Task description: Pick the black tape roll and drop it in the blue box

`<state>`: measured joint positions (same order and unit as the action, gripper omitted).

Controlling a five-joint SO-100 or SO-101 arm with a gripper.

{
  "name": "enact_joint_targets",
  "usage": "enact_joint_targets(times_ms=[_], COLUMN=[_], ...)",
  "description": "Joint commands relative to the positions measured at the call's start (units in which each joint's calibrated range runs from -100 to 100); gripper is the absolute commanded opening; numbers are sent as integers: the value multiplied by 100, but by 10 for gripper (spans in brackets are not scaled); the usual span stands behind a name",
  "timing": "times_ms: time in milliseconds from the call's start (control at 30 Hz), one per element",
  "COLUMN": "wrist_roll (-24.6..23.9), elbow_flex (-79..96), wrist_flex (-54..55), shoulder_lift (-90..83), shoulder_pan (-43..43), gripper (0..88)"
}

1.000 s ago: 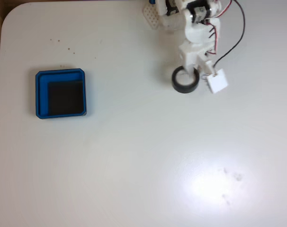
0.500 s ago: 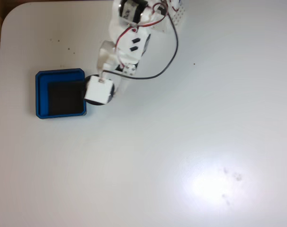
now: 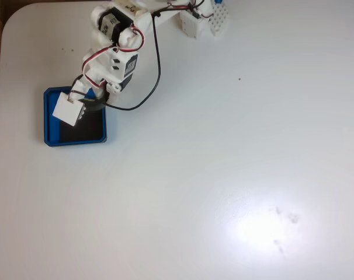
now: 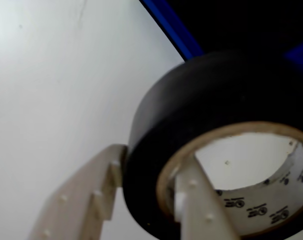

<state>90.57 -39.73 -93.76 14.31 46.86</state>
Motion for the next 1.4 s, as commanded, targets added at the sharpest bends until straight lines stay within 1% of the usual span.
enact_joint_targets(times_ms=[0,100,200,333,433,633,800,933,1367], wrist_roll=[-3,15,15,41,41,50,50,50,41], elbow_flex=[-771,-1481,-2110,-2334,-2343,-2433,-3224,-3403,-3718], wrist_flex=[-121,-121,-121,-121,-121,-112,-112,-112,-5], shoulder_lift=[149,643,1194,1537,1688,2005,2407,2808,2900], shoulder_pan=[77,116,370,771,888,859,859,888,869], gripper=[7,7,7,7,7,7,7,7,7])
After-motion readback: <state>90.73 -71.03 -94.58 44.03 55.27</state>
